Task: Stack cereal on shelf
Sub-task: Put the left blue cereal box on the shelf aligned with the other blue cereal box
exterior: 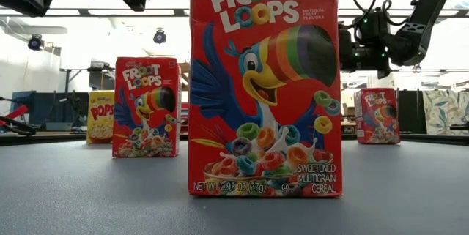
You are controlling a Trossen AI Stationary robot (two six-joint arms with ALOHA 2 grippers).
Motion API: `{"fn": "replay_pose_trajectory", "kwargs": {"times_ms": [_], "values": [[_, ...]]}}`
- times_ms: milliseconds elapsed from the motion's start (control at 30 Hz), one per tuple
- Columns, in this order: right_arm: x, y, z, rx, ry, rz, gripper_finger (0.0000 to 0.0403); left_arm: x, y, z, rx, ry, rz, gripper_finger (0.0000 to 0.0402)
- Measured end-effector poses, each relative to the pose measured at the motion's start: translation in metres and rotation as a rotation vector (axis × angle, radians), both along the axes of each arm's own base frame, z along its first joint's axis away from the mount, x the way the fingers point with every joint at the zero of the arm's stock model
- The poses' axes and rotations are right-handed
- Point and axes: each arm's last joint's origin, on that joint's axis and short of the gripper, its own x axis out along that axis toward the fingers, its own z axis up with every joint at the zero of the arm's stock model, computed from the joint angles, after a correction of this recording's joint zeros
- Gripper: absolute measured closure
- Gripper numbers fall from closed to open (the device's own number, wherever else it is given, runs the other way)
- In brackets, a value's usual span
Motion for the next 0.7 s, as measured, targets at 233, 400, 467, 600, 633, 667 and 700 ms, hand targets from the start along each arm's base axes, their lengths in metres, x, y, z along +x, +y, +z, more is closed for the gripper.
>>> {"fn": "replay_pose_trajectory", "kwargs": {"times_ms": [233, 400, 467, 600, 633, 667, 700], "values": [[0.0008, -0.0017, 0.0019, 0.004, -0.003, -0.027, 0.0151, 0.0000, 0.0001, -0.0001, 0.000, 0.001, 0.001, 0.0170], [0.0025, -0.0035, 0.0049, 0.008, -0.008, -0.028, 0.0136, 0.0008, -0.0002, -0.0015, 0.002, 0.007, 0.000, 0.0170], [0.0028, -0.0041, 0.0054, 0.008, -0.009, -0.035, 0.0134, 0.0017, -0.0005, -0.0030, 0.004, 0.014, 0.000, 0.0170], [0.0032, -0.0050, 0.0060, 0.004, -0.011, -0.051, 0.0133, 0.0027, -0.0009, -0.0050, 0.007, 0.022, 0.000, 0.0170], [0.0032, -0.0050, 0.0059, -0.002, -0.010, -0.051, 0.0133, 0.0028, -0.0009, -0.0051, 0.007, 0.023, 0.000, 0.0170], [0.0032, -0.0050, 0.0059, -0.006, -0.010, -0.051, 0.0133, 0.0028, -0.0009, -0.0051, 0.007, 0.023, 0.000, 0.0170], [0.0032, -0.0050, 0.0059, -0.008, -0.010, -0.051, 0.0133, 0.0028, -0.0008, -0.0050, 0.007, 0.022, 0.000, 0.0170]]}}
